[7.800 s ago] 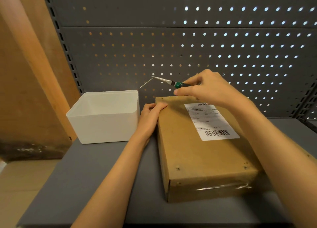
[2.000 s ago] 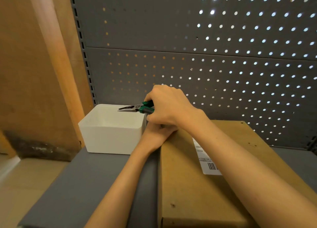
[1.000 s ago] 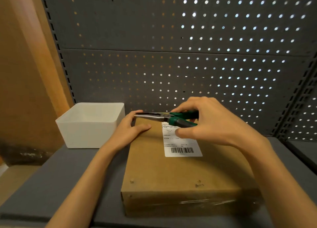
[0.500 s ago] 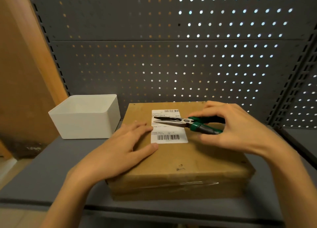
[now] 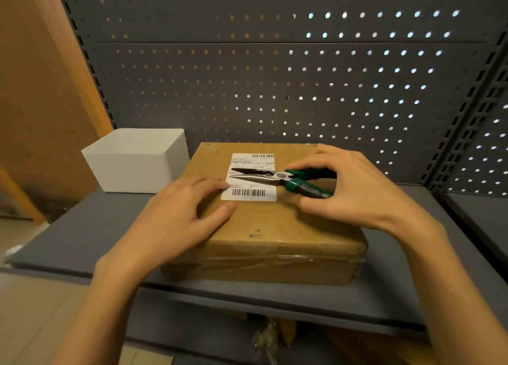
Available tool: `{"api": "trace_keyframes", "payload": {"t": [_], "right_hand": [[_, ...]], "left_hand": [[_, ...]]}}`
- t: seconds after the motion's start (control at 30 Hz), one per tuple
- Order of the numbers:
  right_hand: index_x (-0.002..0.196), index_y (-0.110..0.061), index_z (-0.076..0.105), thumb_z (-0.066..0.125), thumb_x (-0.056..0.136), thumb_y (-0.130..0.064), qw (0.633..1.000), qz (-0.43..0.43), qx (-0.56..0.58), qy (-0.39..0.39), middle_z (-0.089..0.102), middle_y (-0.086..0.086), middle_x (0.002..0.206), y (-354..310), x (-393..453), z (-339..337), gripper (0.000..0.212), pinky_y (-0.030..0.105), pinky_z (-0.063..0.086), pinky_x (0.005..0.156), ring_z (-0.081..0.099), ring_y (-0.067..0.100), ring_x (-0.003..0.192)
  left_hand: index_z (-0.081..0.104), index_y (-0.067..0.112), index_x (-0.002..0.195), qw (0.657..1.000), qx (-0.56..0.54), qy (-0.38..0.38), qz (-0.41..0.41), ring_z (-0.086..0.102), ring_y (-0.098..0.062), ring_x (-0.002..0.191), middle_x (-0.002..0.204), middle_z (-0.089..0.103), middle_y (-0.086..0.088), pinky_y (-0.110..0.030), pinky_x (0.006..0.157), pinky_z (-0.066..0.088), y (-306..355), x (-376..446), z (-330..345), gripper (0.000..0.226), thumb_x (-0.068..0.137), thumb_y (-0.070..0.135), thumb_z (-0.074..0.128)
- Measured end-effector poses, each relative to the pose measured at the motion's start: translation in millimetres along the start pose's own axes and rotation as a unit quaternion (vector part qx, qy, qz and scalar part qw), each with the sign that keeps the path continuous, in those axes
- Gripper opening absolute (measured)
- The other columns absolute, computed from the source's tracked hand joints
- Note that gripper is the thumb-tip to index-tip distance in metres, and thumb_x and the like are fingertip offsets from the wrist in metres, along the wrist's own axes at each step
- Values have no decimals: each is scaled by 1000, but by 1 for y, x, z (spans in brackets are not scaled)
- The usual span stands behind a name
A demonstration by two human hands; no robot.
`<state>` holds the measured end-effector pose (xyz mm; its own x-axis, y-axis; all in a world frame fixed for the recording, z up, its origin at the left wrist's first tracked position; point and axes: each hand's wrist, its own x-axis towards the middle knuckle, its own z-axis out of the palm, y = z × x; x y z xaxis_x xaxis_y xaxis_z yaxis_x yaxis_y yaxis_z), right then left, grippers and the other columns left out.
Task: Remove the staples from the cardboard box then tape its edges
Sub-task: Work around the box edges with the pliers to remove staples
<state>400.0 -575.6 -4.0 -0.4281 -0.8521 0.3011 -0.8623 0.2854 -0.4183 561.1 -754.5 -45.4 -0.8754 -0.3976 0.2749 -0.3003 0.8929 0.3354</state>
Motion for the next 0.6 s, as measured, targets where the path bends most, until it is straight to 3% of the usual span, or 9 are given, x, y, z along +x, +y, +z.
{"api": "trace_keyframes", "payload": {"t": [0.17,0.33,0.6], "right_hand": [[117,-40,60,69,67,-38,1000,-19,9,-15,50,-26,95,7,-11,-5,50,38,46,91,52,6,104],[108,-41,65,72,65,-37,999,-28,21,-38,57,-16,94,11,-29,-9,44,34,47,88,56,3,96],[117,-46,58,69,67,-48,996,-10,-60,-66,53,-13,96,0,-49,-13,51,34,39,87,51,10,94]], "left_hand": [[50,35,128,999,23,21,-24,48,-11,115,129,53,12,-37,98,40,7,-8,5,71,74,75,25],[50,40,125,999,-7,15,-50,45,-11,117,130,52,13,-43,97,41,7,-7,5,73,68,79,26],[47,38,128,998,10,6,-56,43,-14,118,134,49,10,-43,97,41,8,-10,5,67,74,73,30]]}}
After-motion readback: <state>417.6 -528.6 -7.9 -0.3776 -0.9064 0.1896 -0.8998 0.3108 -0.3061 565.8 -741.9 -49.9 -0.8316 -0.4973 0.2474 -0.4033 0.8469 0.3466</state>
